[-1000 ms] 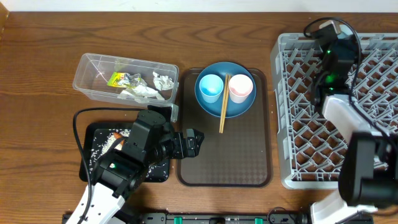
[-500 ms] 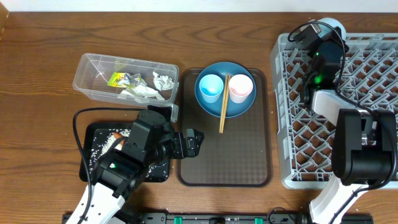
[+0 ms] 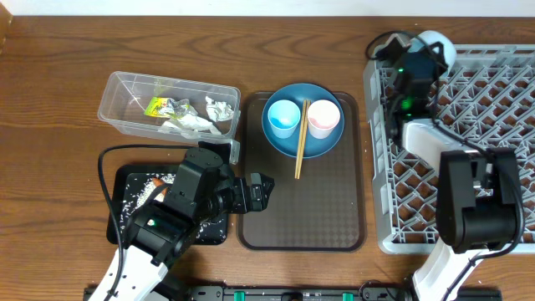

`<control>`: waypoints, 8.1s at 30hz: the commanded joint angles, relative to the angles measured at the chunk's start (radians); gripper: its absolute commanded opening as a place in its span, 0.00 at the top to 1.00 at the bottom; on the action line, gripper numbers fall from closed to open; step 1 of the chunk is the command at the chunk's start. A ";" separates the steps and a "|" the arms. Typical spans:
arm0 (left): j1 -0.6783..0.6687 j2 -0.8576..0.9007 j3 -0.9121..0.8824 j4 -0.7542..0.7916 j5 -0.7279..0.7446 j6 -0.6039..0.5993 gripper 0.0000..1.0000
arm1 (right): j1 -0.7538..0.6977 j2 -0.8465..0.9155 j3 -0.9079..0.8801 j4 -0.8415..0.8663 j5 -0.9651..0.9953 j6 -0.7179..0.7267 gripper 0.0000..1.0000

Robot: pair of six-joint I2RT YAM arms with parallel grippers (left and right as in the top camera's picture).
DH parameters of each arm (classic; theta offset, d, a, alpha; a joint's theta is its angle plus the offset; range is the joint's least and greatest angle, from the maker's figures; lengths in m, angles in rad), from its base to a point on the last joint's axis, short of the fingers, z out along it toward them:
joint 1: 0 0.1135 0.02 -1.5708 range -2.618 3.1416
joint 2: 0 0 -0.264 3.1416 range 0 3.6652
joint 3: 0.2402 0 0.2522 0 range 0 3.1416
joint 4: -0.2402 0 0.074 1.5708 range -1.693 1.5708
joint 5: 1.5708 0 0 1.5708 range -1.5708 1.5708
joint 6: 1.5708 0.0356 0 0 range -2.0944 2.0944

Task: Sort waste into correct bins and load items into the dishwasher rack
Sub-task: 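Lower the bowl into the rack slots and open the right gripper, then raise the right gripper up and away from the rack, then move the right gripper left over the chopsticks on the blue bowl, then lower the right gripper and close it on a wooden chopstick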

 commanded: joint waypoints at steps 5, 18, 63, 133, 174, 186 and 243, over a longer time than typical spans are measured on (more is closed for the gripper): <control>0.004 0.000 0.002 0.000 -0.006 0.002 0.00 | 0.037 0.063 -0.037 -0.050 0.163 -0.005 0.62; 0.004 0.000 0.002 0.000 -0.006 0.002 0.00 | 0.137 -0.033 -0.037 -0.081 0.266 -0.005 0.37; 0.004 0.000 0.002 0.000 -0.006 0.002 0.00 | -0.103 -0.325 -0.035 -0.346 -0.648 1.200 0.99; 0.004 0.000 0.002 0.000 -0.006 0.002 0.00 | -0.159 -0.267 0.472 -1.416 -0.698 1.334 0.99; 0.004 0.000 0.002 0.000 -0.006 0.002 0.00 | 0.460 -0.314 0.399 -1.669 -0.683 1.884 0.61; 0.004 0.000 0.002 0.000 -0.006 0.002 0.00 | 0.491 -0.314 0.159 -1.415 -0.663 2.012 0.77; 0.004 0.000 0.002 0.000 -0.006 0.002 0.00 | 0.555 -0.303 -0.072 -1.100 -0.660 2.091 0.79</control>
